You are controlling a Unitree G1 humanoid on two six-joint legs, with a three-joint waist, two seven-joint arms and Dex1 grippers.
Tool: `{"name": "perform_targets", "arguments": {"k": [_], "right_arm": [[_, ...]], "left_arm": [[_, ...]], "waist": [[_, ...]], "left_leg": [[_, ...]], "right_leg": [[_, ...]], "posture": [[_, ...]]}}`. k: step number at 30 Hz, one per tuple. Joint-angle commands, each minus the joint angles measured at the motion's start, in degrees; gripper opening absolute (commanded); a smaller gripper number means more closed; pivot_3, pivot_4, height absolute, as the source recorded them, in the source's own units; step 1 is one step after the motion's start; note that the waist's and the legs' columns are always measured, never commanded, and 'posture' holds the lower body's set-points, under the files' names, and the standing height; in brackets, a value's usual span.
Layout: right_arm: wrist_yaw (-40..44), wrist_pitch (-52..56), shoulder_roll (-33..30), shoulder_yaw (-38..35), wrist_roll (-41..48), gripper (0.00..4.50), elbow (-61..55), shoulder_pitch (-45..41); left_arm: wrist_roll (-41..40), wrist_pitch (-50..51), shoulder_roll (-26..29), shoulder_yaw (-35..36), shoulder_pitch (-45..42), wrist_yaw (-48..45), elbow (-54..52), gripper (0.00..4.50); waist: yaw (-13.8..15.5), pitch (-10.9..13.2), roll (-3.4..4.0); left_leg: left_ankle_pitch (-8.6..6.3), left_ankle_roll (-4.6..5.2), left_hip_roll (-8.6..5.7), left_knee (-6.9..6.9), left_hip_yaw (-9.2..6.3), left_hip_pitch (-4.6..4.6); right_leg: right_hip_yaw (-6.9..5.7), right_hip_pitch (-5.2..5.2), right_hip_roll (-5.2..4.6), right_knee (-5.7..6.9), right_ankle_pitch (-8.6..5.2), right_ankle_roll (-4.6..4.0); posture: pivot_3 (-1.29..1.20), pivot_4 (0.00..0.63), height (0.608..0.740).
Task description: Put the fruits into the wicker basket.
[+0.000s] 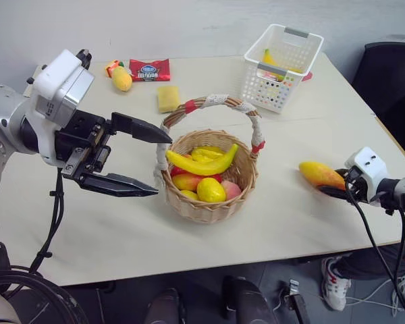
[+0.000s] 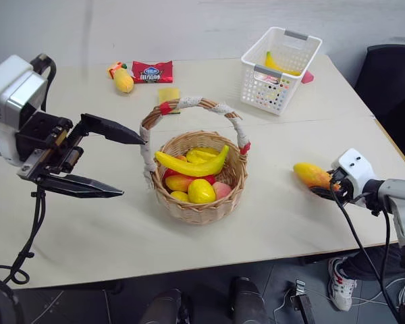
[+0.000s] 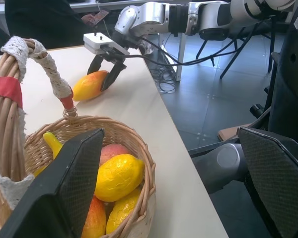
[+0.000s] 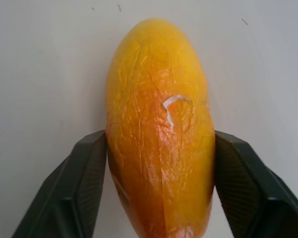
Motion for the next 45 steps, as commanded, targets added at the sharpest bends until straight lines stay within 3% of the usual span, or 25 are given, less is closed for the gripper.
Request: {"name": "perform_targets", "arguments": {"k": [1, 6, 10, 13, 16, 20, 24, 27, 30, 33, 34, 40, 42, 45], "right_arm": [[0.10, -1.05, 0.41, 0.23, -1.11, 2.29, 2.27, -0.22], [3.72, 3.56, -1.28, -5.03, 5.66, 2.29, -4.05, 0.67], [15.98, 19.43, -6.84, -13.96, 24.62, 2.29, -24.24, 6.56], [17.29, 30.57, -10.24, -16.48, 37.99, 2.29, -36.66, 5.41], [12.30, 35.08, -8.99, -13.17, 44.37, 2.29, -42.54, -1.15], [1.75, 40.41, -0.77, -4.32, 48.42, 2.29, -44.96, -13.78], [-7.42, 39.40, 9.36, 6.07, 40.39, 2.29, -43.23, -19.40], [-15.92, 40.25, 17.09, 8.72, 36.17, 2.29, -38.80, -22.77], [-17.60, 42.18, 20.61, 7.99, 37.87, 3.30, -39.00, -23.47], [-17.95, 45.87, 20.31, 3.52, 44.28, 4.32, -42.24, -22.18], [-18.15, 47.51, 19.24, 0.78, 47.82, 4.47, -43.39, -21.48], [-22.68, 52.69, 9.58, -13.98, 65.01, 4.47, -47.64, -14.52], [-24.98, 52.10, 6.77, -17.01, 65.12, 4.47, -48.86, -11.03], [-29.98, 47.85, 6.54, -16.12, 57.30, 4.47, -48.90, -7.48]], "left_arm": [[0.48, -0.77, 0.15, 1.26, -2.24, 0.07, 0.42, 4.50], [0.88, -0.68, 0.17, 1.44, -2.37, 0.29, 0.88, 4.50], [0.66, -0.14, 0.94, 2.22, -1.97, -0.28, 1.70, 4.50], [1.41, -0.65, 1.66, 2.38, -1.37, -1.07, 2.82, 4.50], [2.33, -1.24, 1.77, 2.21, -1.13, -1.43, 3.66, 4.50], [3.18, -1.97, 1.53, 2.03, -1.14, -1.73, 3.97, 4.50], [4.06, -2.79, 0.88, 1.52, -1.58, -1.66, 4.33, 4.50], [4.29, -2.90, 0.70, 1.60, -1.64, -1.53, 4.06, 4.50], [4.29, -2.80, 0.88, 1.83, -1.68, -1.70, 3.84, 4.50], [4.51, -2.93, 0.91, 1.76, -2.04, -1.85, 4.20, 4.50], [4.58, -3.07, 0.87, 1.76, -2.05, -1.93, 4.30, 4.50], [5.59, -4.54, -0.14, 1.05, -2.30, -2.30, 5.16, 4.50], [5.87, -5.07, -0.66, 0.79, -2.68, -2.44, 5.63, 4.50], [6.62, -6.05, -1.99, 0.08, -3.65, -2.48, 6.54, 4.50]], "waist": [[-0.04, 0.00, 0.00], [0.01, 0.01, 0.02], [0.32, 0.31, 0.52], [0.34, 0.40, 0.66], [0.02, 0.34, 0.53], [0.05, 0.34, 0.52], [0.27, 0.34, 0.52], [0.18, 0.34, 0.51], [0.26, 0.34, 0.52], [0.23, 0.34, 0.52], [0.26, 0.34, 0.52], [0.27, 0.34, 0.50], [0.31, 0.34, 0.50], [0.04, 0.32, 0.48]], "left_leg": [[0.00, 0.00, -0.01, 0.02, 0.00, 0.00], [0.00, 0.01, -0.01, 0.06, 0.00, 0.02], [0.00, 0.01, 0.01, 0.02, -0.05, -0.06], [0.00, 0.01, 0.00, 0.03, -0.06, -0.06], [-0.01, -0.01, 0.02, 0.04, -0.05, 0.02], [-0.01, -0.01, 0.04, 0.05, -0.04, 0.03], [-0.03, -0.04, -0.06, -0.01, -0.03, -0.12], [-0.03, -0.03, -0.11, 0.02, 0.17, -0.28], [-0.02, -0.02, -0.12, 0.02, 0.20, -0.36], [-0.02, -0.03, -0.09, -0.01, 0.17, -0.38], [-0.02, -0.03, -0.09, -0.02, 0.17, -0.40], [-0.03, -0.01, -0.08, -0.01, 0.13, -0.39], [-0.03, -0.01, -0.08, -0.02, 0.14, -0.36], [-0.02, -0.01, -0.07, -0.01, 0.17, -0.20]], "right_leg": [[0.02, 0.00, -0.01, 0.01, 0.00, 0.00], [0.07, 0.01, -0.04, 0.05, 0.01, 0.02], [0.04, -0.07, -0.01, 0.04, 0.01, 0.01], [0.02, -0.08, -0.01, 0.04, 0.01, 0.01], [0.06, -0.05, -0.01, 0.01, 0.01, 0.01], [0.09, -0.09, -0.12, -0.03, 0.00, -0.02], [-0.05, -0.22, -0.10, 0.12, -0.03, -0.07], [-0.17, -0.28, -0.10, 0.07, -0.04, -0.07], [-0.25, -0.29, -0.10, 0.05, -0.04, -0.07], [-0.31, -0.29, -0.06, -0.01, -0.04, -0.07], [-0.31, -0.29, -0.06, -0.02, -0.04, -0.07], [-0.34, -0.23, -0.06, -0.08, -0.03, -0.05], [-0.31, -0.21, -0.06, -0.06, -0.03, -0.05], [-0.12, -0.19, -0.04, 0.00, -0.02, -0.04]], "posture": [[0.00, 0.150, 0.740], [0.00, 0.150, 0.740], [0.00, 0.150, 0.740], [0.00, 0.150, 0.740], [0.00, 0.150, 0.740], [0.00, 0.150, 0.740], [0.00, 0.150, 0.740], [0.00, 0.150, 0.740], [0.00, 0.150, 0.740], [0.00, 0.150, 0.740], [0.00, 0.150, 0.740], [0.00, 0.150, 0.740], [0.00, 0.150, 0.740], [0.00, 0.150, 0.740]]}}
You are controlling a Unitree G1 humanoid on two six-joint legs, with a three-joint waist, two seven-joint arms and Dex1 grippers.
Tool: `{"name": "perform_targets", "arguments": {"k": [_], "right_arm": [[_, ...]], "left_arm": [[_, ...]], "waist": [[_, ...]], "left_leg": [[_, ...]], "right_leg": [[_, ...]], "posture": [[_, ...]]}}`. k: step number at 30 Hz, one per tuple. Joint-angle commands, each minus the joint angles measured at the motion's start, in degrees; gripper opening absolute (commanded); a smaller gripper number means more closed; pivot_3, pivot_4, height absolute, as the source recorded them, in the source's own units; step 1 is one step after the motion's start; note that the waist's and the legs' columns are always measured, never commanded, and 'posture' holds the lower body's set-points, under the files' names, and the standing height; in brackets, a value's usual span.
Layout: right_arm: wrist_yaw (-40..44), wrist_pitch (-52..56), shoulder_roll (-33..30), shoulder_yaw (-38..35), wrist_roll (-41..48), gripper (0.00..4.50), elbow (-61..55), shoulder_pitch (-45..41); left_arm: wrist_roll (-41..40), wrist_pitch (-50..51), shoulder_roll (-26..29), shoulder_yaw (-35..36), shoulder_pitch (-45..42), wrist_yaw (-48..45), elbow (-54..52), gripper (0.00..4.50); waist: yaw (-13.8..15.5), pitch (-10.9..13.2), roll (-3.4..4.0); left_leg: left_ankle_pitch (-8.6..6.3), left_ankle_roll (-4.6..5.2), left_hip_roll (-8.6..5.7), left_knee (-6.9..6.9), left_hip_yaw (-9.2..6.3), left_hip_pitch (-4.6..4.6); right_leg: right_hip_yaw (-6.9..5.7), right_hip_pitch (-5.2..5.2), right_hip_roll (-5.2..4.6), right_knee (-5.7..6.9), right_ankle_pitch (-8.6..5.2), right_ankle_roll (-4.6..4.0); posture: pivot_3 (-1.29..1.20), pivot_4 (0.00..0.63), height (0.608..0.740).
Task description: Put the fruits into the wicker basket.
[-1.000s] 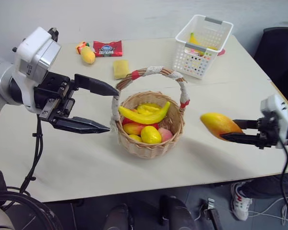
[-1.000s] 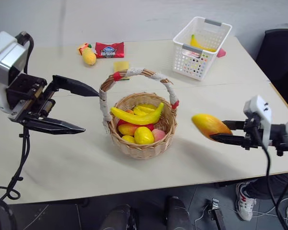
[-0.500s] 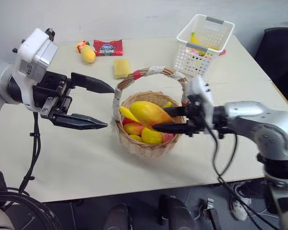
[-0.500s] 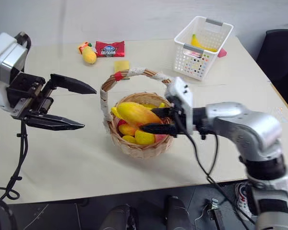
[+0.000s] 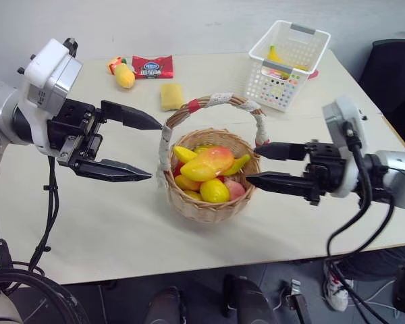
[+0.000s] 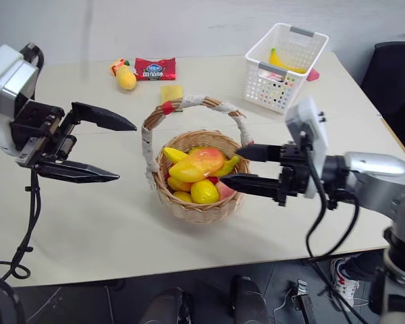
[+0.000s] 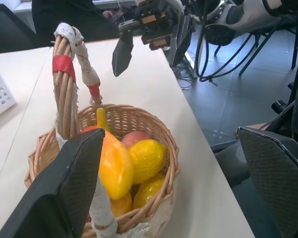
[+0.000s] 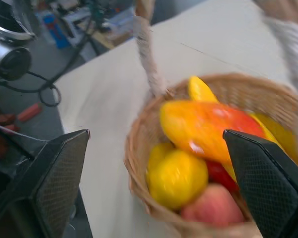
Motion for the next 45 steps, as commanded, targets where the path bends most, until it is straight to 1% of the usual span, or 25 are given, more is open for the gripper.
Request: {"name": "perform_targets", "arguments": {"k": [1, 4, 8, 11, 12, 13, 15, 21, 22, 24, 27, 31, 33, 35, 38, 42, 45], "right_arm": [[-4.44, -4.82, 0.52, 0.39, -6.27, 4.47, -1.05, 1.03], [-6.67, -9.67, 4.67, 4.92, -12.11, 4.47, 0.85, -0.18], [-8.49, -15.70, 11.04, 12.18, -21.35, 4.47, 5.86, -3.11], [-7.91, -18.54, 13.71, 14.49, -25.06, 3.91, 8.15, -3.68], [-7.72, -19.36, 14.34, 14.67, -25.92, 3.61, 8.55, -3.68], [-7.54, -19.82, 14.80, 14.57, -26.43, 3.11, 8.64, -3.58], [-7.17, -20.31, 15.39, 14.31, -26.92, 2.58, 8.56, -3.34], [-5.07, -21.44, 15.07, 12.69, -26.40, 0.55, 4.69, -0.91], [-4.67, -21.77, 14.57, 11.94, -26.36, 0.30, 3.76, -0.37], [-4.36, -22.49, 13.07, 9.85, -26.80, 0.25, 2.28, 0.54], [-5.47, -22.71, 9.58, 4.19, -27.93, 0.25, 1.93, 2.02], [-5.35, -23.04, 2.64, -8.38, -30.02, 0.25, 4.80, 6.47], [-4.73, -23.56, 0.09, -13.17, -31.53, 0.25, 7.05, 9.15], [-3.85, -24.84, -1.23, -16.42, -33.05, 0.25, 9.22, 11.53], [-3.29, -29.44, -1.41, -19.27, -37.20, 0.25, 13.99, 14.78], [-3.71, -35.08, 1.30, -18.93, -41.23, 0.25, 18.71, 18.26], [-3.21, -37.42, 3.84, -18.83, -41.57, 0.25, 19.50, 20.33]], "left_arm": [[0.95, -1.59, -0.61, 0.00, -2.07, -0.16, 0.15, 4.50], [1.66, -2.30, -1.89, -0.84, -3.26, -0.16, 0.81, 4.50], [2.36, -2.74, -2.70, -1.46, -4.67, -0.60, 1.83, 4.50], [2.83, -2.86, -2.84, -1.70, -5.26, -0.89, 2.22, 4.50], [2.91, -2.79, -2.88, -1.70, -5.45, -0.97, 2.34, 4.50], [2.93, -2.67, -2.88, -1.64, -5.55, -1.01, 2.32, 4.50], [2.98, -2.54, -2.87, -1.56, -5.62, -1.10, 2.23, 4.50], [3.05, -2.50, -3.34, -1.67, -6.03, -1.12, 2.39, 4.50], [2.99, -2.52, -3.63, -1.75, -6.16, -1.13, 2.43, 4.50], [2.94, -2.56, -4.15, -1.83, -6.37, -1.27, 2.42, 4.50], [2.56, -2.27, -4.88, -1.65, -6.77, -1.38, 2.62, 4.50], [3.19, -3.13, -5.74, -1.95, -6.63, -1.90, 3.56, 4.50], [3.99, -3.91, -6.23, -2.51, -6.35, -2.13, 4.17, 4.50], [4.50, -4.33, -6.77, -3.01, -6.38, -2.34, 4.86, 4.50], [4.84, -4.57, -8.15, -3.42, -7.26, -2.48, 6.29, 4.50], [5.90, -5.32, -9.71, -3.95, -8.35, -2.69, 8.02, 4.50], [6.38, -5.68, -10.42, -4.33, -8.65, -3.03, 8.69, 4.50]], "waist": [[-0.19, 0.00, 0.00], [-0.39, -0.03, -0.05], [-0.73, -0.03, -0.04], [-0.96, -0.03, -0.04], [-0.93, -0.02, -0.04], [-0.92, -0.03, -0.04], [-0.98, -0.03, -0.04], [-1.19, -0.02, -0.04], [-1.22, -0.02, -0.04], [-1.14, -0.02, -0.04], [-1.03, -0.02, -0.04], [-0.22, -0.02, -0.04], [0.16, -0.02, -0.04], [0.20, -0.02, -0.04], [0.16, -0.02, -0.04], [-0.08, -0.02, -0.04], [-0.15, 0.00, 0.01]], "left_leg": [[0.00, 0.00, 0.01, 0.00, -0.01, 0.03], [0.00, -0.01, 0.01, -0.06, -0.02, 0.17], [0.00, -0.03, 0.01, -0.07, 0.03, 0.11], [0.00, -0.03, 0.01, -0.10, 0.07, 0.01], [0.00, -0.03, 0.01, -0.10, 0.10, -0.04], [0.00, -0.03, 0.00, -0.10, 0.10, -0.10], [0.00, -0.03, 0.00, -0.10, 0.09, -0.13], [0.00, -0.03, 0.02, -0.08, 0.07, -0.11], [0.01, -0.04, 0.03, -0.08, 0.06, -0.10], [0.01, -0.02, 0.01, -0.06, 0.04, -0.09], [0.01, -0.01, -0.01, -0.06, 0.02, -0.11], [0.01, -0.01, -0.01, -0.08, 0.02, -0.12], [0.01, -0.01, 0.00, -0.10, 0.05, -0.11], [0.01, -0.01, 0.00, -0.09, 0.09, -0.11], [0.02, 0.00, 0.00, -0.08, 0.13, -0.03], [0.03, 0.02, 0.00, -0.08, 0.13, 0.07], [0.04, 0.00, 0.01, -0.13, 0.13, 0.11]], "right_leg": [[0.06, 0.00, 0.01, 0.01, 0.00, 0.00], [0.20, 0.00, 0.03, 0.07, 0.01, 0.02], [0.18, -0.04, 0.06, 0.07, 0.01, 0.01], [0.09, -0.07, 0.06, 0.00, 0.00, 0.01], [0.01, -0.07, 0.06, -0.03, 0.00, 0.00], [-0.05, -0.08, 0.05, -0.07, 0.00, 0.00], [-0.06, -0.08, 0.05, -0.11, 0.00, 0.01], [-0.06, -0.07, 0.06, -0.07, 0.00, 0.01], [-0.06, -0.07, 0.06, -0.06, 0.00, 0.01], [-0.02, -0.07, 0.04, -0.03, 0.00, 0.01], [-0.02, -0.07, 0.01, -0.06, 0.00, 0.01], [-0.03, -0.07, 0.02, -0.11, 0.00, 0.02], [-0.03, -0.07, 0.03, -0.12, 0.00, 0.02], [-0.02, -0.07, 0.04, -0.10, 0.00, 0.02], [0.03, -0.01, 0.04, -0.08, 0.00, 0.02], [0.14, 0.02, 0.06, -0.03, 0.02, 0.04], [0.18, 0.02, 0.08, -0.02, 0.02, 0.04]], "posture": [[0.00, 0.150, 0.740], [0.00, 0.150, 0.740], [0.00, 0.150, 0.740], [0.00, 0.150, 0.740], [0.00, 0.150, 0.740], [0.00, 0.150, 0.740], [0.00, 0.150, 0.740], [0.00, 0.150, 0.740], [0.00, 0.150, 0.740], [0.00, 0.150, 0.740], [0.00, 0.150, 0.740], [0.00, 0.150, 0.740], [0.00, 0.150, 0.740], [0.00, 0.150, 0.740], [0.00, 0.150, 0.740], [0.00, 0.150, 0.740], [0.00, 0.150, 0.740]]}}
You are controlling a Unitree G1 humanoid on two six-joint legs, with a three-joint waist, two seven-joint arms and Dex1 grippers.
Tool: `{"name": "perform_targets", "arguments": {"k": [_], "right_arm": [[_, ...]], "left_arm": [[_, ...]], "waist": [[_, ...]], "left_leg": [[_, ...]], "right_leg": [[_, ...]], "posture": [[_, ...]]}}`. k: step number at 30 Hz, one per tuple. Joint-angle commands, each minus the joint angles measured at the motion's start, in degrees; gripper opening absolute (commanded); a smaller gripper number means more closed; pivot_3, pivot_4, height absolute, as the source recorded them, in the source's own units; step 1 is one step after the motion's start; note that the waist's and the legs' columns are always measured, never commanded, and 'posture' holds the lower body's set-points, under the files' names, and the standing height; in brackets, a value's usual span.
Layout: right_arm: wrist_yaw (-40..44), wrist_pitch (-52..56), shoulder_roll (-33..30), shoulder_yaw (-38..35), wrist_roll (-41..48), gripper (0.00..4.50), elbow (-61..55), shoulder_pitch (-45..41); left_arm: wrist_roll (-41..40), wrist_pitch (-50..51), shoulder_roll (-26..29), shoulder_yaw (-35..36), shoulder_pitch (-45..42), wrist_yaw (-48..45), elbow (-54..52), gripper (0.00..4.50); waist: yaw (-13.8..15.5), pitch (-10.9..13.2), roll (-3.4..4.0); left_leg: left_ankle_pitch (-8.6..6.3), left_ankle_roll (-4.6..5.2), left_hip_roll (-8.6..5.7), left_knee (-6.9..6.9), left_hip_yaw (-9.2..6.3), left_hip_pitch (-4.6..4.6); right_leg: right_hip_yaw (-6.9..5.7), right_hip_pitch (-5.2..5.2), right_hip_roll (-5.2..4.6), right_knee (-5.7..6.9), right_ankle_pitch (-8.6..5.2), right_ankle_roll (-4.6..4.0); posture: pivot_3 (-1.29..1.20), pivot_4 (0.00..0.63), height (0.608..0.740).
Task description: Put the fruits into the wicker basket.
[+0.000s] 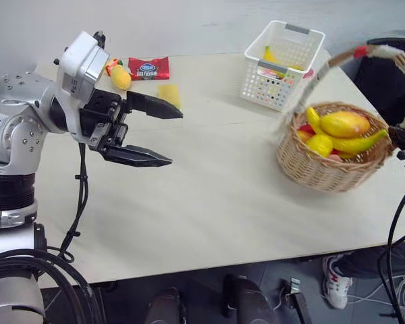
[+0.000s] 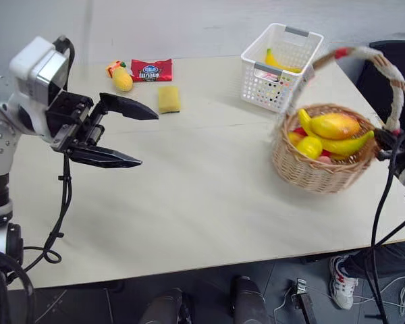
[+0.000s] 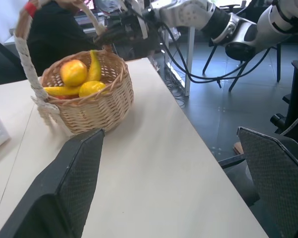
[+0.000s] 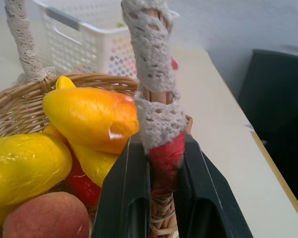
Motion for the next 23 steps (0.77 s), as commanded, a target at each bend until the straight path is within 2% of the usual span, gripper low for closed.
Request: {"name": "perform_targets", "arguments": {"k": [1, 6, 8, 11, 13, 14, 16, 18, 20, 23], "right_arm": [[1.44, -4.56, 1.59, -2.40, 0.16, 0.25, -1.26, 1.56], [6.21, -4.29, 3.05, -6.26, 5.28, 1.84, -6.23, 7.90], [8.60, -1.49, 1.79, -10.62, 9.04, 2.59, -9.51, 11.97], [18.74, 5.81, -4.58, -22.56, 14.09, 3.62, -12.76, 22.39], [23.72, 11.94, -8.66, -31.22, 17.65, 4.32, -10.37, 27.49], [25.96, 14.31, -10.15, -34.53, 18.68, 4.48, -8.93, 29.68], [34.87, 17.02, -12.78, -42.22, 17.79, 4.48, -5.12, 37.74], [39.89, 18.82, -14.58, -46.70, 17.61, 4.48, -2.57, 42.35], [41.37, 20.51, -16.28, -48.58, 18.52, 4.48, -0.47, 43.03], [40.15, 22.35, -17.54, -47.78, 20.37, 4.48, 0.69, 39.42]], "left_arm": [[0.70, -1.08, -0.39, 0.11, -1.45, -0.66, 0.03, 4.50], [0.74, -0.72, -1.03, -0.09, -1.43, -1.19, 0.62, 4.50], [0.93, -0.92, -1.31, -0.22, -1.23, -1.41, 1.00, 4.50], [1.69, -1.56, -1.43, -0.32, -1.19, -1.80, 2.37, 4.50], [1.92, -1.71, -1.33, -0.24, -1.16, -2.21, 3.14, 4.50], [2.02, -1.76, -1.32, -0.23, -1.16, -2.36, 3.43, 4.50], [2.51, -2.48, -1.24, -0.26, -0.77, -2.86, 4.34, 4.50], [2.83, -3.06, -1.37, -0.32, -0.44, -3.07, 4.83, 4.50], [1.94, -2.91, -1.58, 0.27, 0.01, -3.78, 4.86, 4.50], [1.91, -2.87, -2.19, 0.72, 0.78, -3.07, 5.14, 4.50]], "waist": [[-0.06, 0.01, 0.02], [0.14, 0.01, 0.03], [0.24, 0.03, 0.06], [1.15, 0.09, 0.27], [1.29, 0.09, 0.19], [1.41, 0.08, 0.16], [1.56, -0.01, -0.04], [1.58, -0.07, -0.21], [1.38, -0.07, -0.22], [0.95, -0.09, -0.25]], "left_leg": [[0.00, 0.00, 0.00, -0.01, -0.01, 0.02], [0.00, 0.00, 0.02, 0.01, -0.05, 0.03], [0.00, 0.00, 0.01, 0.01, -0.08, 0.03], [0.01, 0.02, -0.05, 0.04, -0.12, -0.01], [0.00, 0.05, -0.03, 0.02, -0.13, 0.03], [-0.01, 0.06, -0.03, 0.05, -0.13, 0.01], [-0.02, 0.11, -0.04, 0.05, -0.19, 0.09], [-0.04, 0.14, -0.03, 0.01, -0.22, 0.12], [-0.06, 0.17, -0.02, 0.02, -0.25, 0.11], [-0.07, 0.27, 0.03, 0.04, -0.21, 0.13]], "right_leg": [[0.04, 0.00, 0.01, 0.01, 0.00, 0.00], [0.04, 0.01, 0.03, 0.02, 0.00, 0.00], [0.05, 0.01, 0.03, 0.01, 0.00, 0.00], [0.01, 0.04, -0.02, -0.01, 0.00, 0.01], [0.03, 0.10, 0.01, -0.09, 0.02, 0.04], [0.02, 0.13, 0.03, -0.12, 0.04, 0.07], [0.09, 0.18, 0.02, -0.25, 0.07, 0.11], [0.10, 0.22, 0.03, -0.41, 0.07, 0.11], [0.11, 0.22, 0.01, -0.42, 0.08, 0.10], [0.18, 0.22, -0.11, -0.44, 0.14, 0.15]], "posture": [[0.00, 0.150, 0.740], [0.00, 0.150, 0.740], [0.00, 0.150, 0.740], [0.00, 0.150, 0.740], [0.00, 0.150, 0.740], [0.00, 0.150, 0.740], [0.00, 0.150, 0.740], [0.00, 0.150, 0.740], [0.00, 0.150, 0.740], [0.00, 0.150, 0.740]]}}
